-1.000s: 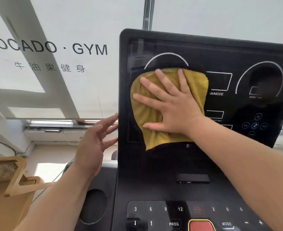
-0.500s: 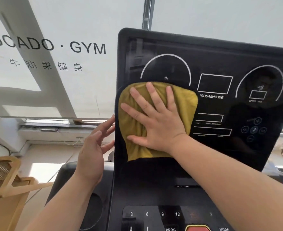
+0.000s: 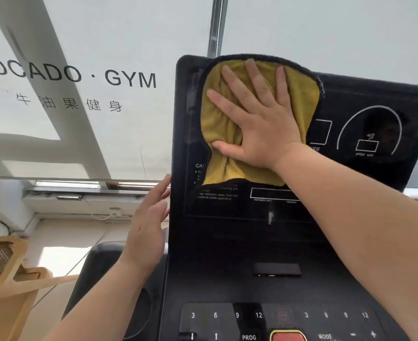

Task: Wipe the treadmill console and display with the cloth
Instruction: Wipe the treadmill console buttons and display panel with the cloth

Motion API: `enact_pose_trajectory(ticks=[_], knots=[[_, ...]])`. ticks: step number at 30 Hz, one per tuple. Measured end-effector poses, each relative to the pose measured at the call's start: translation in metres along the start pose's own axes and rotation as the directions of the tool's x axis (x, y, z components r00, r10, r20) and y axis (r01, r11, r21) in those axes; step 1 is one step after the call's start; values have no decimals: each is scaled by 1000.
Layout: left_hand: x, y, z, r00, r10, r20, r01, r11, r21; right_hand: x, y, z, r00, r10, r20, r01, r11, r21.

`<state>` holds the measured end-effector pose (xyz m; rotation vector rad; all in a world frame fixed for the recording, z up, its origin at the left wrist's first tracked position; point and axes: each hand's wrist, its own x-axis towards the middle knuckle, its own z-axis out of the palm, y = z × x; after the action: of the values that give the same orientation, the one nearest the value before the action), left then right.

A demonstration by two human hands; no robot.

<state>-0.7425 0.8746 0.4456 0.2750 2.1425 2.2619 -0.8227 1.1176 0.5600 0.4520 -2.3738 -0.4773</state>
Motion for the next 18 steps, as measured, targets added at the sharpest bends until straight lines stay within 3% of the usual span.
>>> enact_pose_trajectory(ticks=[3,7,10,14,18], knots=[[-4,-5,6,997,77,-8,-71,953,295,3,-1,-2,998,62,-11,-63,998,-16],[-9,-8,18,968,251,10,-208,777,594,-31,-15,10,992,127,1,-127,992,0],[-10,-14,28,945,327,14,-246,681,689,-73,-31,23,996,85,1,-85,996,37],[-12,-14,48,954,280,-105,-130,706,697,-121,-51,38,998,33,50,-35,998,55],[-12,-11,69,952,290,-93,-120,639,760,-142,-59,43,998,-6,66,0,996,89]])
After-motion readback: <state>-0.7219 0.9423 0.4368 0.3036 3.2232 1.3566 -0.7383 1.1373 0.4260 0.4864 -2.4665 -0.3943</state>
